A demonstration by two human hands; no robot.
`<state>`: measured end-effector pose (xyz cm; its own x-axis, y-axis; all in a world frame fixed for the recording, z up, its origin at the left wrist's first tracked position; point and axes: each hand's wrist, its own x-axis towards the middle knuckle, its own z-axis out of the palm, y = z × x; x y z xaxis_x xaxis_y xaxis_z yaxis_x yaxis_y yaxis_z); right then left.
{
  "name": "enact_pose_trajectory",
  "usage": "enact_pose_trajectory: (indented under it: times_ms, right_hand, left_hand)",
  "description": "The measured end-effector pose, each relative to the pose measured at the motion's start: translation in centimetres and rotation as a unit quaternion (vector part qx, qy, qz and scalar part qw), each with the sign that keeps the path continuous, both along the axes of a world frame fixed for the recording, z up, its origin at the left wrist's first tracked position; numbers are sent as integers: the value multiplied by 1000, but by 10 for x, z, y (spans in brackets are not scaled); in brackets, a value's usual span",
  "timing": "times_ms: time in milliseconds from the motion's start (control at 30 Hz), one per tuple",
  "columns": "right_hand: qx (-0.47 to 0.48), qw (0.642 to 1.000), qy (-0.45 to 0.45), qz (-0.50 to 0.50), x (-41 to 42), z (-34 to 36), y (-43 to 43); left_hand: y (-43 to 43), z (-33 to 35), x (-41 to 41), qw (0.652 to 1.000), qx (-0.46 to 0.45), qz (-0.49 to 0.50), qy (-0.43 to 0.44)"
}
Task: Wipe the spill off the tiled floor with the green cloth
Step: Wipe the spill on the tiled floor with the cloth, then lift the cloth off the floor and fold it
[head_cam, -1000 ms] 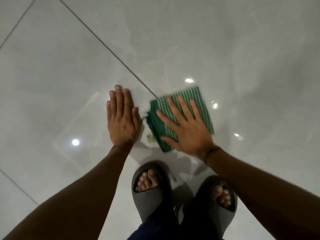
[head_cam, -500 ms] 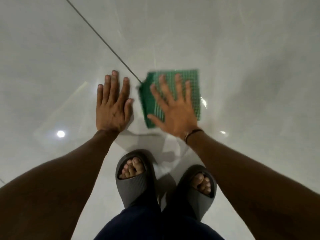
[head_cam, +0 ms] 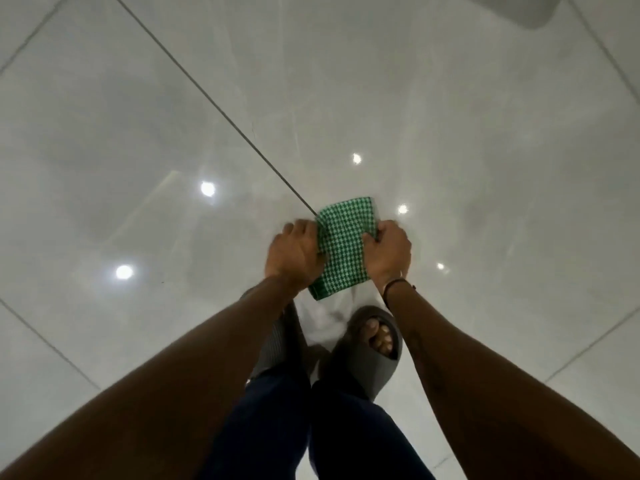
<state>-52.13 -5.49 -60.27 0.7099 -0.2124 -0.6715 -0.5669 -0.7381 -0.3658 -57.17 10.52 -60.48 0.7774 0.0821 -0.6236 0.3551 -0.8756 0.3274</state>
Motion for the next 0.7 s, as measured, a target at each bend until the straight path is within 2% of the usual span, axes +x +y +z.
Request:
enact_pose_trajectory:
  times_ms: [33, 100, 200, 267, 400, 567, 700]
  right_hand:
    - [33, 998, 34, -44, 8, 13, 1]
    - [76, 988, 70, -111, 24, 44, -2]
    - [149, 964, 89, -203, 50, 115, -10]
    - [192, 949, 103, -226, 76, 181, -14]
    - [236, 942, 103, -216, 129, 342, -30]
    - [261, 943, 22, -203, 218, 543, -40]
    - [287, 930, -45, -224, 305, 629, -43]
  left_hand:
    - [-6, 11, 3, 999, -29, 30, 32]
    - [-7, 39, 17, 978, -83, 169, 91]
    - [10, 103, 44, 932, -120, 331, 82]
    - [18, 163, 69, 919, -141, 363, 52]
    - [32, 317, 127, 875, -253, 412, 17]
    - [36, 512, 223, 826, -348, 441, -43]
    - [33, 609, 315, 782, -410, 465, -64]
